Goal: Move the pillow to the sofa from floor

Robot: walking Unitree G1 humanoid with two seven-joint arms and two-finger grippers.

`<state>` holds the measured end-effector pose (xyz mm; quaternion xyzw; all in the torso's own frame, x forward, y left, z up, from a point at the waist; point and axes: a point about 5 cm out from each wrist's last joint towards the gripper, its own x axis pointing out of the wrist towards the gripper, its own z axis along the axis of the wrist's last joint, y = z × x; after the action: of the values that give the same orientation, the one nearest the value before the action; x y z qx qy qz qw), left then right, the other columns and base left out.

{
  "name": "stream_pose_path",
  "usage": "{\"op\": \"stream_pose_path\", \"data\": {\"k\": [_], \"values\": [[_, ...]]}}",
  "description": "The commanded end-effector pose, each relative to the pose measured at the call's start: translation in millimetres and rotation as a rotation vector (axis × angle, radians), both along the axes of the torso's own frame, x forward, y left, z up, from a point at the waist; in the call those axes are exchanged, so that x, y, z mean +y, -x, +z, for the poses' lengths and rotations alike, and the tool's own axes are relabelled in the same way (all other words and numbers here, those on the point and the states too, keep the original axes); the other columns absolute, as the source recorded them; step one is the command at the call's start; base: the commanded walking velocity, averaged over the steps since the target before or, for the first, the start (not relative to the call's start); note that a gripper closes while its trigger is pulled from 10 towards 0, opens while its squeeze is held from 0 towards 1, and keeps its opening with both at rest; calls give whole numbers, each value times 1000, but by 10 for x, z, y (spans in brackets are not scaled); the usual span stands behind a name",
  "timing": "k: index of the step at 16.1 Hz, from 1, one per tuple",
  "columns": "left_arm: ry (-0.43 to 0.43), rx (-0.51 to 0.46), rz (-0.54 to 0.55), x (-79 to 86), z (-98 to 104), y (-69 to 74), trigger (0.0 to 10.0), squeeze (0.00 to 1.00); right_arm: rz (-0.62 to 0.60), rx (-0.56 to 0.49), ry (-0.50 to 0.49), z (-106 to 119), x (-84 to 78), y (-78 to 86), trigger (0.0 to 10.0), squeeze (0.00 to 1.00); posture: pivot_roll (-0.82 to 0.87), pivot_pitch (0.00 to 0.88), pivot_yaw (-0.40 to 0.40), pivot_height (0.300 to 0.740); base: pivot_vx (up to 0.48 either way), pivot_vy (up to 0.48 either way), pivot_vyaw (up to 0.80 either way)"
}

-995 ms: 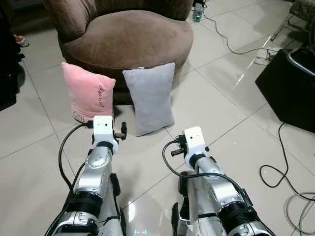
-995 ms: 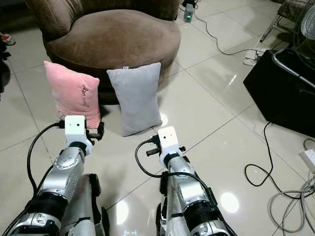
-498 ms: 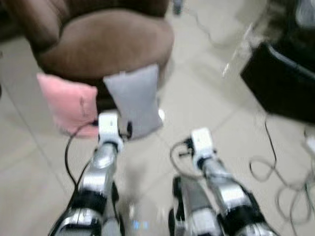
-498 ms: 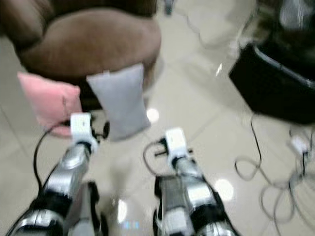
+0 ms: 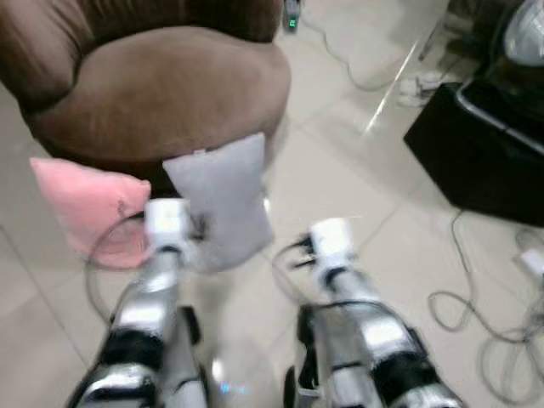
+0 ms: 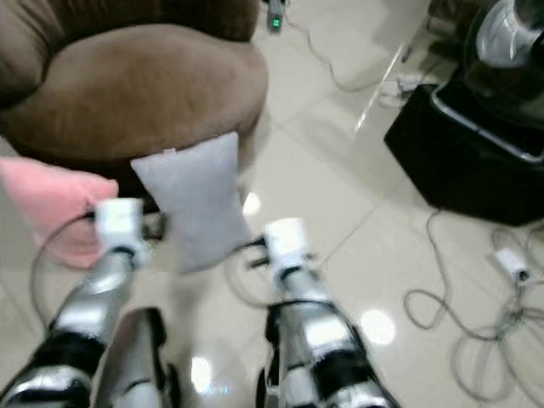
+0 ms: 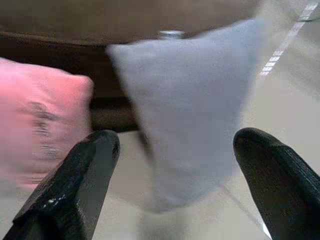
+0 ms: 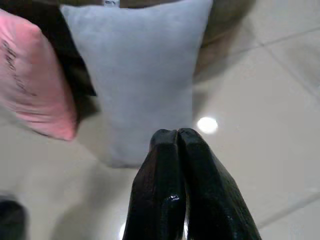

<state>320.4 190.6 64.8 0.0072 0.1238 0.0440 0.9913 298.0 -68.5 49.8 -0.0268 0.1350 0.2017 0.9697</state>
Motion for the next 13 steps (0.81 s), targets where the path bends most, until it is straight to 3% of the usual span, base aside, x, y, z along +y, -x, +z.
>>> {"op": "stream_pose_path", "data": {"k": [1, 9, 13], "values": [[17, 14, -45, -191, -37, -3, 10000, 0, -52, 21, 34, -71, -218, 7, 10000, 0, -89, 203, -85, 560, 480, 0, 0], [22, 12, -30, -185, -32, -15, 10000, 0, -51, 16, 36, -61, -227, -4, 10000, 0, -87, 194, -87, 560, 474, 0, 0], [-80, 34, -16, -142, -34, -32, 10000, 0, -58, 20, 41, -64, -249, -17, 10000, 0, -83, 201, -86, 560, 0, 0, 0]]}}
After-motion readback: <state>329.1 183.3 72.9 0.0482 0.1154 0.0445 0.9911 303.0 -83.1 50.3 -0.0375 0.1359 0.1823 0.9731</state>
